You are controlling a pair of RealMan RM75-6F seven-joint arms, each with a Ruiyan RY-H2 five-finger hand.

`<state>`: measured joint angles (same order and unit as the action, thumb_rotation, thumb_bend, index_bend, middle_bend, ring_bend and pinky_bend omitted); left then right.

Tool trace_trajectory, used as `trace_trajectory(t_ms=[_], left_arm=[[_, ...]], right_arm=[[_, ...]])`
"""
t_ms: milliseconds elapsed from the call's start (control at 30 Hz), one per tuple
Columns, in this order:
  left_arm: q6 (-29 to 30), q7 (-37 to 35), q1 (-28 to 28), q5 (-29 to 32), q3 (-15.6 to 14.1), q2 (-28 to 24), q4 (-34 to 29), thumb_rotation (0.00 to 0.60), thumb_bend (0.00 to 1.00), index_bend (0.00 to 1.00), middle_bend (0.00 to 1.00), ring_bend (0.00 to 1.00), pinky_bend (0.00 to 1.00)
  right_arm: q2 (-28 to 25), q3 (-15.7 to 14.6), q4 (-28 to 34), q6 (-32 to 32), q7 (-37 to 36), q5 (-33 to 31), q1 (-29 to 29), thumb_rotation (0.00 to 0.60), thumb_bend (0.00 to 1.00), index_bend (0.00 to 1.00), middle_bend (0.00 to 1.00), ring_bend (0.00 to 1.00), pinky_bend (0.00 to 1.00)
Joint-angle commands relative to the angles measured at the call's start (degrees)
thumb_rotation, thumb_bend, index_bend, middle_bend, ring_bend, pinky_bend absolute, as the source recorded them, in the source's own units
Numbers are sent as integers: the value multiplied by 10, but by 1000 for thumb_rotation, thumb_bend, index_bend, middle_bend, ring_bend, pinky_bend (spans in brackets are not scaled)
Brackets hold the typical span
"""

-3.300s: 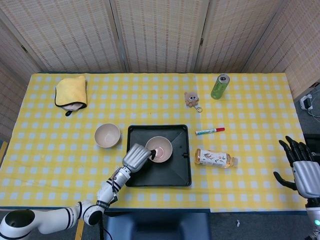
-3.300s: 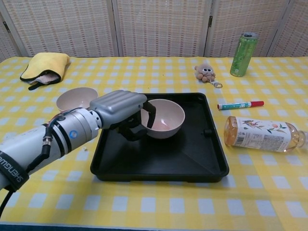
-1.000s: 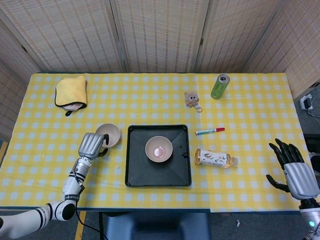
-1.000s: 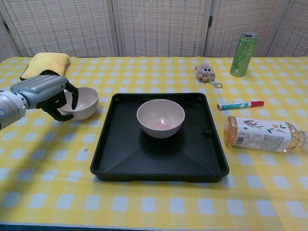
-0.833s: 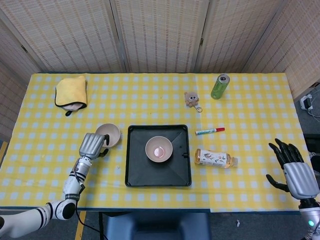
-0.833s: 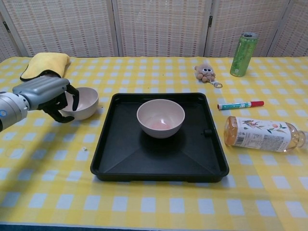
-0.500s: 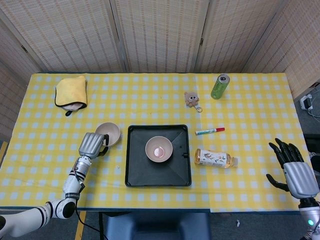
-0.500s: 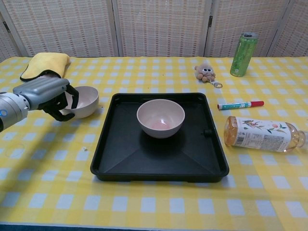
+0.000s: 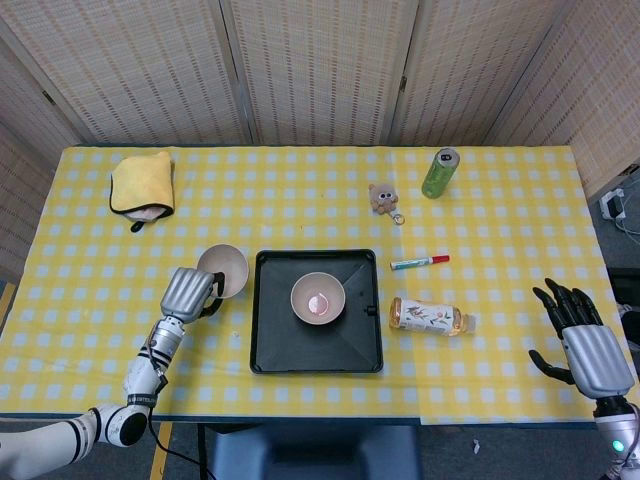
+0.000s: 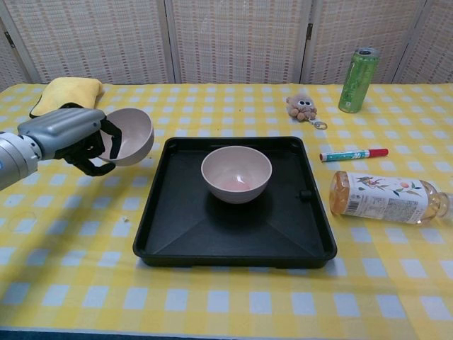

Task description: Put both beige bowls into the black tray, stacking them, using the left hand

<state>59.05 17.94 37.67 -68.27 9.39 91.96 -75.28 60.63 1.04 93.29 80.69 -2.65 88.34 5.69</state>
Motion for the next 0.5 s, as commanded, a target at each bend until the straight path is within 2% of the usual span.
trace_trajectory(t_ms=[33, 167, 333, 500], left_arm=[[-16, 9, 4, 9, 2, -23, -43, 600, 518, 660, 1000, 1000, 1000], [15, 58, 13, -3, 12, -36, -98, 600, 519, 661, 1000, 1000, 1000], [47, 133, 10, -7, 4, -58, -189, 600, 527, 667, 1000, 1000, 1000], [58, 176, 20, -5, 6, -49, -234, 600, 531, 668, 1000, 1000, 1000]], right_arm=[[1, -1, 0, -6, 1, -1, 2, 600, 311, 0, 0, 0, 0], [-4, -4, 4, -4, -8, 8, 3, 600, 310, 0, 0, 0, 0], [-15, -13, 7, 21, -29, 33, -7, 600, 310, 0, 0, 0, 0], [-26, -20, 9, 61, -52, 61, -22, 600, 311, 0, 0, 0, 0]])
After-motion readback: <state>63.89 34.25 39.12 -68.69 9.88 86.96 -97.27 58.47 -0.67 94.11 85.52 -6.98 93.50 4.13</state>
